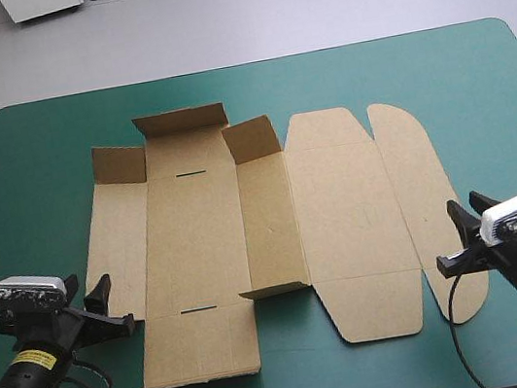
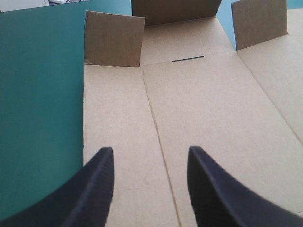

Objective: Fold the box

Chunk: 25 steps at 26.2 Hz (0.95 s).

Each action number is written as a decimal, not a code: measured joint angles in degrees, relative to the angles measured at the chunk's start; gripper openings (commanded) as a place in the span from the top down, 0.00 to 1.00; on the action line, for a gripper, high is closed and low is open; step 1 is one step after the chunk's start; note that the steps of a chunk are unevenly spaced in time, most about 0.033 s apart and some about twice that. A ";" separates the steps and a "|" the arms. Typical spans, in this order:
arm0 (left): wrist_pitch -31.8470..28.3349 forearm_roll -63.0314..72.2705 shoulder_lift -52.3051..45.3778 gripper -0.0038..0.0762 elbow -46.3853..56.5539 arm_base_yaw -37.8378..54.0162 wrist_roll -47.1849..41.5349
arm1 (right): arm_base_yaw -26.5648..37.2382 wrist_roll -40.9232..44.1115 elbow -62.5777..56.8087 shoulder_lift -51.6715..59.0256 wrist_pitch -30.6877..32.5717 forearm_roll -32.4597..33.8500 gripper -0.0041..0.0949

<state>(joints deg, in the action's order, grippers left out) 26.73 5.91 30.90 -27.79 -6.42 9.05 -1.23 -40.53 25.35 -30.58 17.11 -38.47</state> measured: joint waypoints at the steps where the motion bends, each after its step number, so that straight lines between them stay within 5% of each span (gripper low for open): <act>1: 0.00 0.00 0.00 0.52 0.00 0.00 0.00 | 0.00 0.00 0.00 0.00 0.00 0.00 0.63; 16: 0.39 -0.67 0.00 0.50 -0.13 0.00 -3.01 | 0.00 0.00 0.00 0.00 -0.05 0.00 0.63; 25: 11.41 -14.07 3.08 0.45 -8.97 0.00 -18.08 | 0.00 0.00 0.18 -0.16 -0.05 0.00 0.63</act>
<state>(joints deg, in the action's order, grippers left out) 38.14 -8.16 33.98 -36.76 -6.42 -9.03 -1.23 -40.53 25.54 -30.74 17.06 -38.47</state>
